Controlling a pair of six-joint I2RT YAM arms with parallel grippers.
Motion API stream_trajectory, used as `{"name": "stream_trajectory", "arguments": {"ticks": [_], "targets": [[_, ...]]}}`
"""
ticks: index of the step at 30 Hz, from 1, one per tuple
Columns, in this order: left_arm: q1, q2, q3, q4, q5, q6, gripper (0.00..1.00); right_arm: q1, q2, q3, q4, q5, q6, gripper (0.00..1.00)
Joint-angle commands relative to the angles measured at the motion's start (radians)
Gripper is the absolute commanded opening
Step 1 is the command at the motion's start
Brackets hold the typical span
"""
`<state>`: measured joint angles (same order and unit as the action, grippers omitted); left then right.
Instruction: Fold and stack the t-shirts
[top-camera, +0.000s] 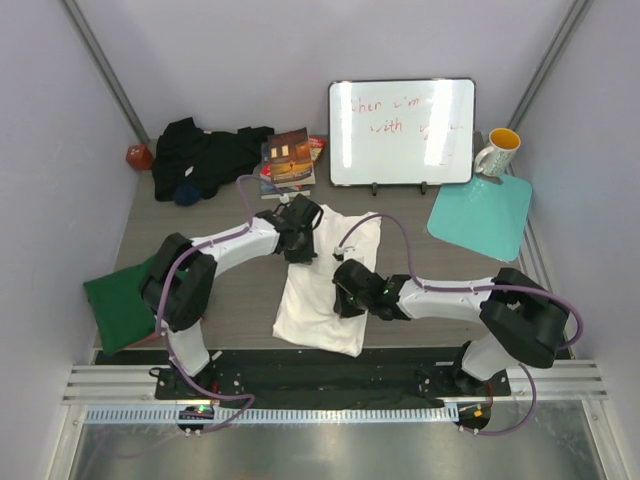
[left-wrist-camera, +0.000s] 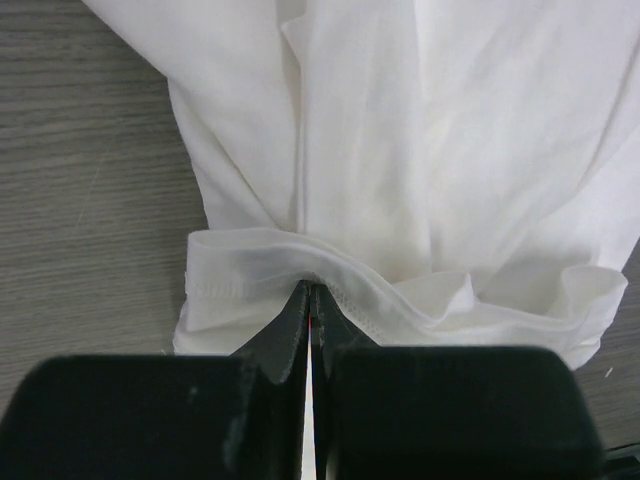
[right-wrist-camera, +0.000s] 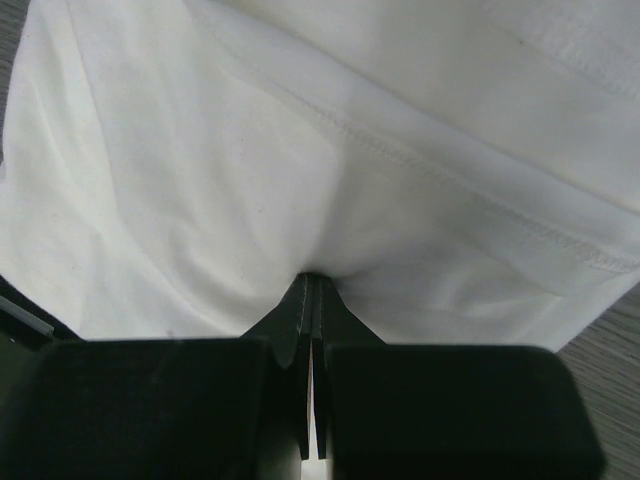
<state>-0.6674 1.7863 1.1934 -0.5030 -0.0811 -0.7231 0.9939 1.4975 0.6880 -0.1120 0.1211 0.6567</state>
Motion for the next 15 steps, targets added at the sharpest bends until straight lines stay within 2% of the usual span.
{"name": "stream_trajectory", "arguments": {"ticks": [1,12,14,15], "targets": [[0.022,0.041,0.043,0.027,0.018,0.024,0.0,0.014,0.058,-0.039,0.031,0.009,0.024,0.01],[0.074,0.096,0.084,0.04,0.069,0.056,0.0,0.015,0.027,-0.035,0.003,0.018,0.037,0.01],[0.095,0.088,0.104,0.04,0.116,0.062,0.05,0.015,0.001,-0.013,-0.024,0.031,0.026,0.01],[0.103,0.085,0.112,0.038,0.13,0.065,0.14,0.015,-0.026,-0.004,-0.041,0.046,0.02,0.01]]}}
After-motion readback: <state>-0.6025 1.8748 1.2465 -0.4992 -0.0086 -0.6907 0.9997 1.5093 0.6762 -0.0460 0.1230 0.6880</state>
